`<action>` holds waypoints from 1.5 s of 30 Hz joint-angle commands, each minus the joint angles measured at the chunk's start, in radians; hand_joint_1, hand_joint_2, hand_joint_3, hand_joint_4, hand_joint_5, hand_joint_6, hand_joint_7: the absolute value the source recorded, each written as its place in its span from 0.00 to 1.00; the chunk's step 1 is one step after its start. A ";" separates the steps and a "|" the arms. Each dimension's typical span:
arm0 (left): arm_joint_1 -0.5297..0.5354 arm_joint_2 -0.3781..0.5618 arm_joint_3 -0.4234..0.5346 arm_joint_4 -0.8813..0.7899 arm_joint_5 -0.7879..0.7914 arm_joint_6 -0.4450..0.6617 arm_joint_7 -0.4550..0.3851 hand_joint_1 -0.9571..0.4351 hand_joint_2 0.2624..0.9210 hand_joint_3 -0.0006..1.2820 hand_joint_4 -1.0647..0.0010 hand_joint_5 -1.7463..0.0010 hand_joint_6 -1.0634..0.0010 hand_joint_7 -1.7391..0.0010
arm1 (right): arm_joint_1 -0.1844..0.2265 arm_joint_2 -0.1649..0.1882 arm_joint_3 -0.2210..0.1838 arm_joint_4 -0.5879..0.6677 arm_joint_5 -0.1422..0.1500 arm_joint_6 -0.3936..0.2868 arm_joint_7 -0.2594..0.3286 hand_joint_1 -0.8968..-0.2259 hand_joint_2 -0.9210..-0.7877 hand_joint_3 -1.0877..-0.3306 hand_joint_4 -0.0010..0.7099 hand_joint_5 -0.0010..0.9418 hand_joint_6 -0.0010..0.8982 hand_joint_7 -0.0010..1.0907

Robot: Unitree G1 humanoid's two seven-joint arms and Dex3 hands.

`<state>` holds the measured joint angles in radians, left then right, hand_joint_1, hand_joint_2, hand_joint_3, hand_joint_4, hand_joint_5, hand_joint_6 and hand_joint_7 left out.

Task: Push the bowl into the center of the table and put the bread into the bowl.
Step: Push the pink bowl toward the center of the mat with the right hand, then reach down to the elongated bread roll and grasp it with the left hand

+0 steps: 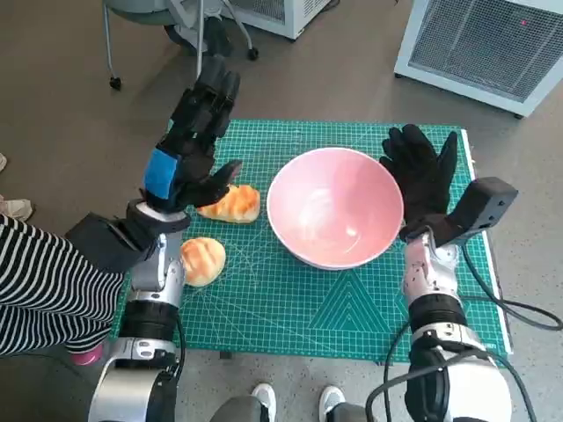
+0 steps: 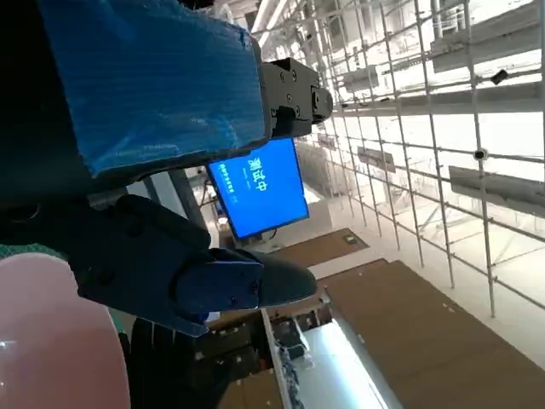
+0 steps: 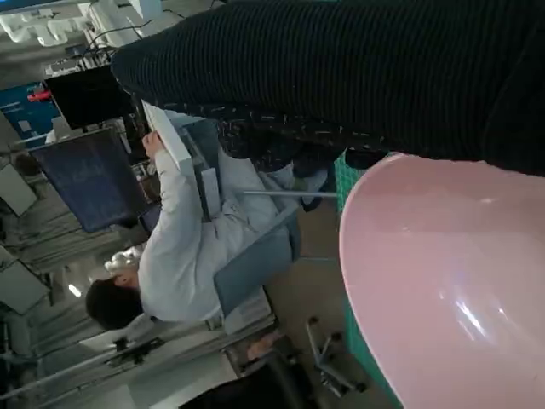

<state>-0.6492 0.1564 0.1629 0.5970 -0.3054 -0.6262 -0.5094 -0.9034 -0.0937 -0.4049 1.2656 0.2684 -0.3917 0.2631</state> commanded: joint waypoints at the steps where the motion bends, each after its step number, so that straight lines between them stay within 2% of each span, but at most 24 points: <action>1: 0.014 -0.003 -0.006 -0.025 0.014 0.005 0.009 0.21 1.00 0.30 0.99 1.00 0.90 0.95 | 0.017 -0.026 0.026 0.001 -0.033 -0.010 -0.006 0.35 0.00 0.40 0.12 0.00 0.08 0.19; 5: 0.017 -0.006 -0.009 -0.030 0.018 0.005 0.014 0.21 1.00 0.30 0.99 1.00 0.90 0.95 | 0.027 -0.065 0.053 -0.020 -0.069 -0.062 -0.029 0.36 0.00 0.37 0.13 0.00 0.09 0.19; 9: 0.014 -0.009 -0.010 -0.027 0.021 0.002 0.017 0.21 1.00 0.30 0.99 1.00 0.90 0.95 | 0.027 -0.091 0.058 -0.043 -0.078 -0.114 -0.036 0.37 0.00 0.35 0.15 0.01 0.10 0.19; 15: 0.005 -0.016 -0.015 -0.021 0.033 -0.004 0.028 0.21 1.00 0.30 1.00 1.00 0.91 0.95 | 0.038 -0.088 0.051 -0.127 -0.051 -0.198 0.008 0.35 0.00 0.37 0.16 0.01 0.11 0.19; 22: -0.004 -0.028 -0.030 -0.034 0.047 0.002 0.047 0.22 1.00 0.30 0.99 1.00 0.91 0.95 | 0.099 -0.074 0.078 -0.321 -0.022 -0.258 0.090 0.32 0.00 0.42 0.17 0.01 0.12 0.20; 27: -0.007 -0.036 -0.045 -0.054 0.056 0.009 0.058 0.22 1.00 0.31 0.98 0.99 0.91 0.95 | 0.156 -0.068 0.105 -0.480 0.005 -0.260 0.131 0.27 0.00 0.48 0.17 0.01 0.13 0.21; 34: -0.017 -0.046 -0.064 -0.099 0.065 0.031 0.064 0.22 1.00 0.32 0.98 1.00 0.91 0.94 | 0.223 -0.057 0.150 -0.667 0.040 -0.217 0.167 0.22 0.00 0.57 0.18 0.01 0.14 0.22; 39: -0.031 -0.050 -0.081 -0.144 0.064 0.055 0.061 0.23 1.00 0.33 0.97 1.00 0.98 0.85 | 0.266 -0.063 0.191 -0.779 0.007 -0.201 0.152 0.23 0.00 0.58 0.20 0.01 0.16 0.24; 45: -0.042 -0.046 -0.094 -0.180 0.065 0.076 0.050 0.22 1.00 0.34 0.97 0.99 1.00 0.82 | 0.290 -0.072 0.218 -0.848 -0.023 -0.178 0.133 0.23 0.00 0.59 0.22 0.02 0.18 0.25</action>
<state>-0.6689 0.1076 0.0800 0.4448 -0.2430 -0.5624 -0.4512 -0.6451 -0.1555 -0.2013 0.4433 0.2680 -0.5962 0.4091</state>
